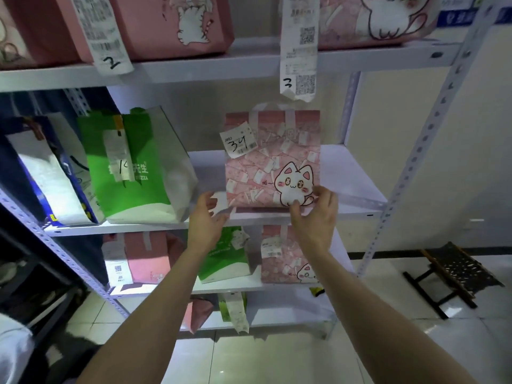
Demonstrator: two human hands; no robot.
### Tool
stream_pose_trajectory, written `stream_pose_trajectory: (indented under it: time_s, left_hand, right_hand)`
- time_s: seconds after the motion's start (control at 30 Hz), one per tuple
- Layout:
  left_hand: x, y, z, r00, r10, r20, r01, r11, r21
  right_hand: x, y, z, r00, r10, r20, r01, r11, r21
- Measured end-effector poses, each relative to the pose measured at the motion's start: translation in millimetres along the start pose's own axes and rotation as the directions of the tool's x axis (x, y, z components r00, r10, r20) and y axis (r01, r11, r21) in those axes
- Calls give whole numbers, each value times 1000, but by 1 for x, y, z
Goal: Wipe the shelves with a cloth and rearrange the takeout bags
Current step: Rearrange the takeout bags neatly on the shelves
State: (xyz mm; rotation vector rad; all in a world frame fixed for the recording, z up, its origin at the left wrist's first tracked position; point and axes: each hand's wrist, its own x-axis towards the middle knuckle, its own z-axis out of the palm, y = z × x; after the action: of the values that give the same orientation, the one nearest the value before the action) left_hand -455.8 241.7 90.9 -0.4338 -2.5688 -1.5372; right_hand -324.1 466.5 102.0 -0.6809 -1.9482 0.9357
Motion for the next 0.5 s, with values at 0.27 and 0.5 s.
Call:
stream_pose_trajectory:
  time_s: [0.27, 0.5]
  left_hand:
    - [-2, -47, -95, 953, 151, -264, -133, 987, 86]
    - [12, -93, -186, 898, 158, -410, -93, 980, 176]
  right_hand:
    - [-53, -77, 73, 929, -223, 294, 205, 974, 93]
    - [-97, -133, 168, 858, -156, 490, 158, 987, 39]
